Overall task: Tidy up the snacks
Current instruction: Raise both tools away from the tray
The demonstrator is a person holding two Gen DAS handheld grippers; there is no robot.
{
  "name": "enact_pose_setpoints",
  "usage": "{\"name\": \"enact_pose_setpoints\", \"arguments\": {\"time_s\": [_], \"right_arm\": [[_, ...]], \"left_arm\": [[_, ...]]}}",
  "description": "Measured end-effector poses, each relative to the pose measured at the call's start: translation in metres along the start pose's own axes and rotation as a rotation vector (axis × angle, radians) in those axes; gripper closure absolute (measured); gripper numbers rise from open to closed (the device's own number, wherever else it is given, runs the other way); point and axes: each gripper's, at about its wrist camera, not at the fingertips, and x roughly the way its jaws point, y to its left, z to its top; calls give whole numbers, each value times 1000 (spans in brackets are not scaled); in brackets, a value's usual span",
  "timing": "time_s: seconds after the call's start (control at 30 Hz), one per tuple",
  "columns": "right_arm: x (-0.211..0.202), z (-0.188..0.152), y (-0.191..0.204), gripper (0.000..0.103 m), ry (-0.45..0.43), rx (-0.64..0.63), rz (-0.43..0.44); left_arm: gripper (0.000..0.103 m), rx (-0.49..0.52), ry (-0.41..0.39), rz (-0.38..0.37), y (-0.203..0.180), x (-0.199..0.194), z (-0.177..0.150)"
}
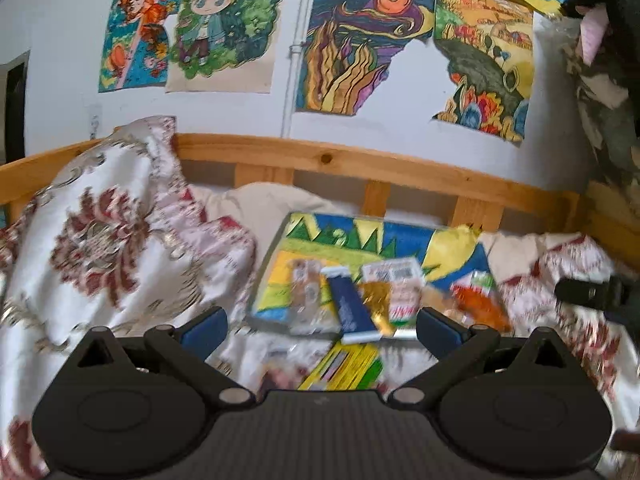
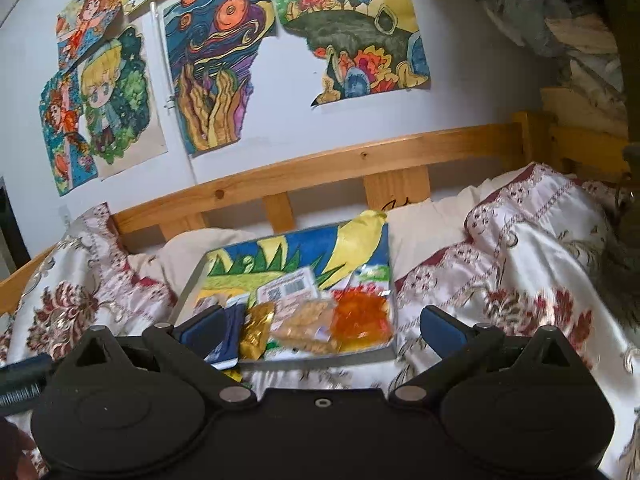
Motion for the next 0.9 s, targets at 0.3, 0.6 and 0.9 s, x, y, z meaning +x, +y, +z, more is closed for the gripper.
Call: {"name": "enact_pose_setpoints", "arguments": {"time_s": [0.3,0.6,0.9], "right_arm": [[-19,-27,28,1,53,-64,17],[-29,-64,51,1,182,-95,37],[-56,-74,62,1,145,-96,17]], "left_arm": [[1,5,56,109,27,-31,-38],[1,-19,47,195,36,-49,-46],[1,-95,48,193,44,-77,-46]]}}
